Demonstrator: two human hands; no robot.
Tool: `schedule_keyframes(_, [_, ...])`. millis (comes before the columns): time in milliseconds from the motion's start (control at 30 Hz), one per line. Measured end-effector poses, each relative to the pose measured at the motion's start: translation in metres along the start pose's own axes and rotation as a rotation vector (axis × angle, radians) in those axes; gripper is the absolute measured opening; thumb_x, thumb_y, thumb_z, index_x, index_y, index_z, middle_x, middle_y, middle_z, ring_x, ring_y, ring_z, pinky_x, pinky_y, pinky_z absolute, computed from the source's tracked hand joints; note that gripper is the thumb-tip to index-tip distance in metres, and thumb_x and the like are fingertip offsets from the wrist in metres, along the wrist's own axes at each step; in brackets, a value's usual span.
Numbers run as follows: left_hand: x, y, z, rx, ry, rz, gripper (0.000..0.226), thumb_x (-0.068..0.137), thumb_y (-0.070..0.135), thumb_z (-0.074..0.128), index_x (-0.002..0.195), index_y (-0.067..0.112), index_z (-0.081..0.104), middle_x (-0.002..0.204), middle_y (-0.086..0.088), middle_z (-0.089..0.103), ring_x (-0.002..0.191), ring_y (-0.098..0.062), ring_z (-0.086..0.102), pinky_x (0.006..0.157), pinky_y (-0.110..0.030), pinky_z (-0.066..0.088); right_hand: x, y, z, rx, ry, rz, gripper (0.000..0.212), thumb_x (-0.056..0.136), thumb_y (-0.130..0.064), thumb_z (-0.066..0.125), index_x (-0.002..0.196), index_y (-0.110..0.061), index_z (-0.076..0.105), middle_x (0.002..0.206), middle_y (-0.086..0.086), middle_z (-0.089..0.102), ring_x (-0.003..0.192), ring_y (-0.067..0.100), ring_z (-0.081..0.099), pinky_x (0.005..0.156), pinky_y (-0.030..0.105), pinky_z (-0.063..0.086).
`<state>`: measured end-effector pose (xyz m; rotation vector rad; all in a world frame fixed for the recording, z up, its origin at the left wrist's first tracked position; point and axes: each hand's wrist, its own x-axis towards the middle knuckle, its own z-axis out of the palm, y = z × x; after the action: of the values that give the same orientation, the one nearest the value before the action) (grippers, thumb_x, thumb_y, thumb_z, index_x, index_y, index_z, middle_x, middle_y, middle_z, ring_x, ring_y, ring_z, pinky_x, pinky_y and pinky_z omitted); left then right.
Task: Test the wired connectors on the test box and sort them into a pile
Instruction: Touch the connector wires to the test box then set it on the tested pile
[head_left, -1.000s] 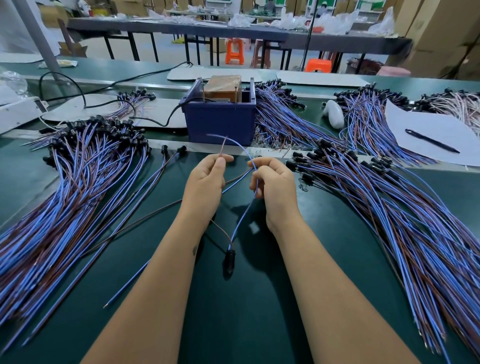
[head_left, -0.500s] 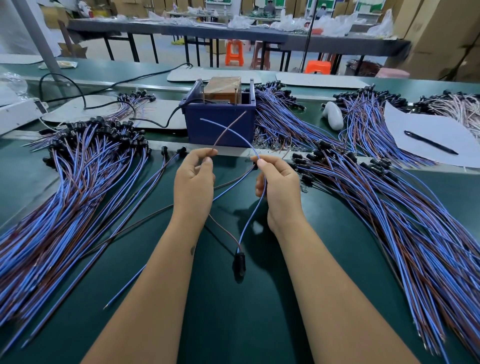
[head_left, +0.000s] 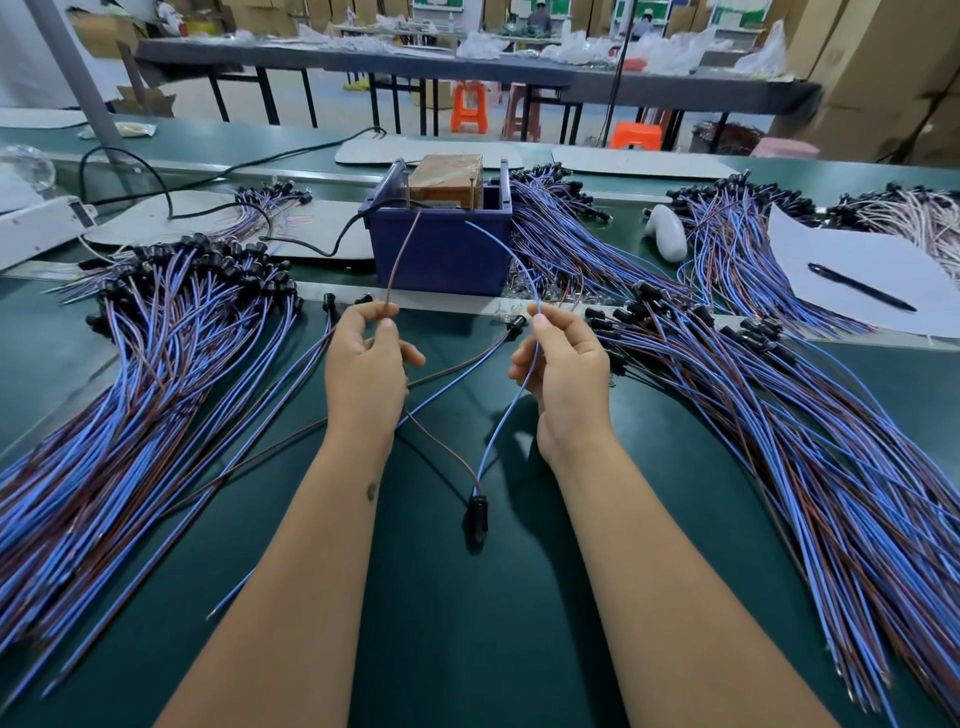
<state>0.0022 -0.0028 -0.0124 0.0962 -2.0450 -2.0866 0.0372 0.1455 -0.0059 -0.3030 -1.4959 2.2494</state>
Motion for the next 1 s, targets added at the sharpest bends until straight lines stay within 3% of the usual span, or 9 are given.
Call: schedule_keyframes(1000, [0.0077,-0.0051,-0.0021,0.026,-0.021,0.001,0.019,0.104,0.022,0.040,0.103,0.034,0.055,0.062,0.005,0.069,0.040,-0.005,0.038,0.042,-0.016,0.040,0.0061,0.0049,-0.0026,-0.025,0.008,-0.022,0.016,0.099,-0.015,0.053,0.099,-0.023,0.067,0.057,-0.008,0.060,0.056,0.005,0.059,0.056,0.021,0.050])
